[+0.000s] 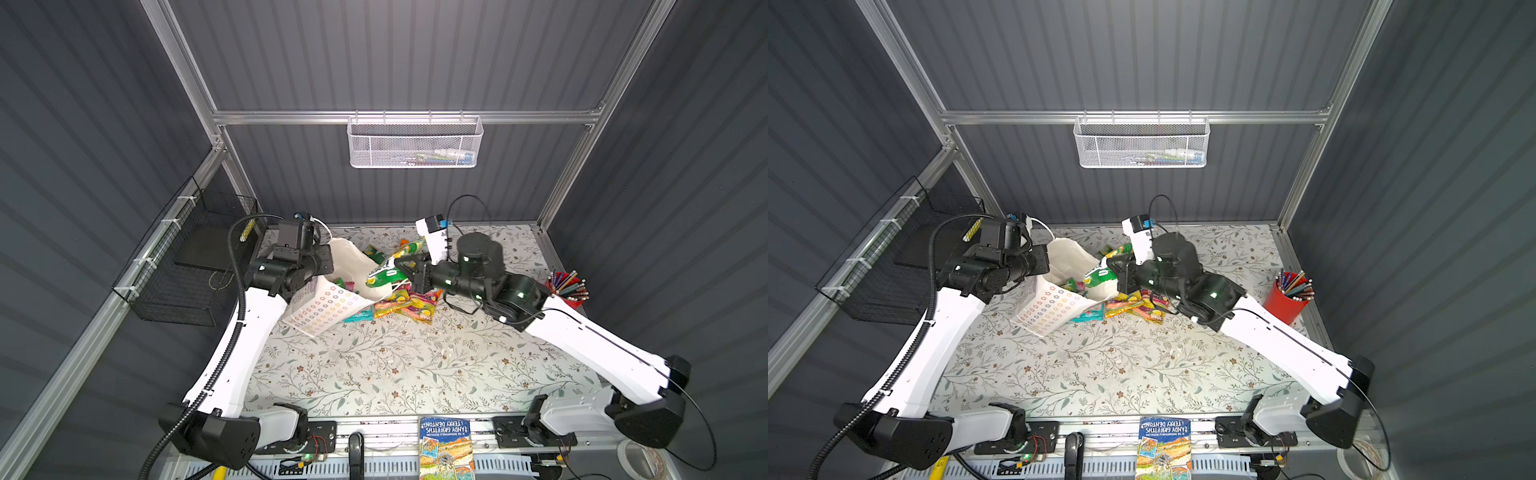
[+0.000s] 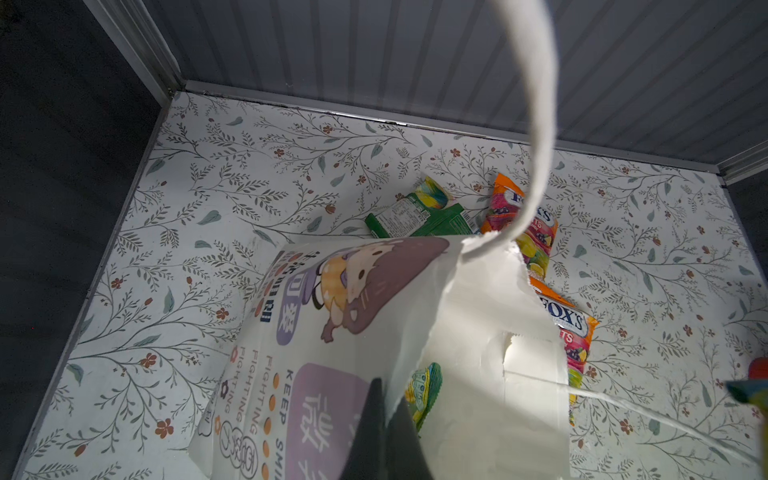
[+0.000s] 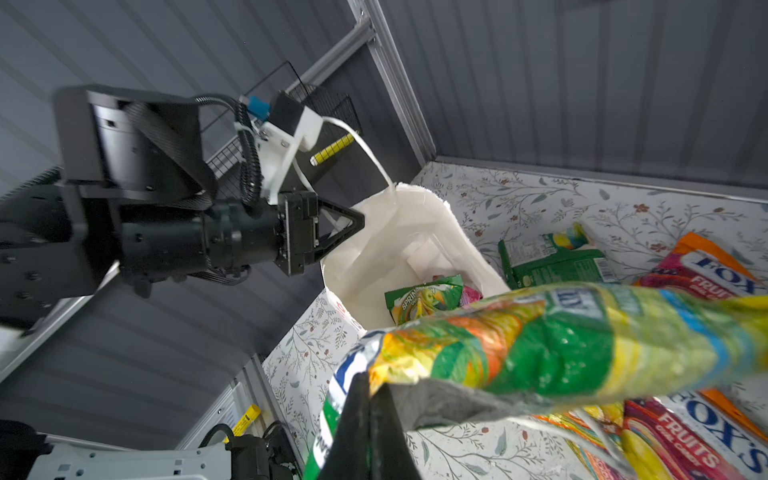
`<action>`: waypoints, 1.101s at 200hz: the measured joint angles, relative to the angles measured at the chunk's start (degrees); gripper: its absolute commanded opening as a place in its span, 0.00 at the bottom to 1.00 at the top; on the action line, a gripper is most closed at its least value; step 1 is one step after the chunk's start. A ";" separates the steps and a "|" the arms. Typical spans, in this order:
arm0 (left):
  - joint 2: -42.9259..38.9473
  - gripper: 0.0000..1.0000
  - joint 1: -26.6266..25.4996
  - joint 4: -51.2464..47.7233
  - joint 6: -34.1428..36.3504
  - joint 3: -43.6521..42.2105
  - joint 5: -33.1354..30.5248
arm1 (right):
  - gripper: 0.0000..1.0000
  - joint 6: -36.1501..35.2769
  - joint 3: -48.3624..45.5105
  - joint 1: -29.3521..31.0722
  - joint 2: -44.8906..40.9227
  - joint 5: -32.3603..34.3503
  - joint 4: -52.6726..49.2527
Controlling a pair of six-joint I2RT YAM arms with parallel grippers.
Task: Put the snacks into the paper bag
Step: 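Lift the green mango tea bag and carry it over the paper bag, then open the right gripper to drop the mango tea bag inside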
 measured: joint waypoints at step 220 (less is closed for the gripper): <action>-0.02 0.00 0.00 0.02 0.00 0.00 0.61 | 0.10 4.02 31.26 2.80 37.59 -14.12 -2.47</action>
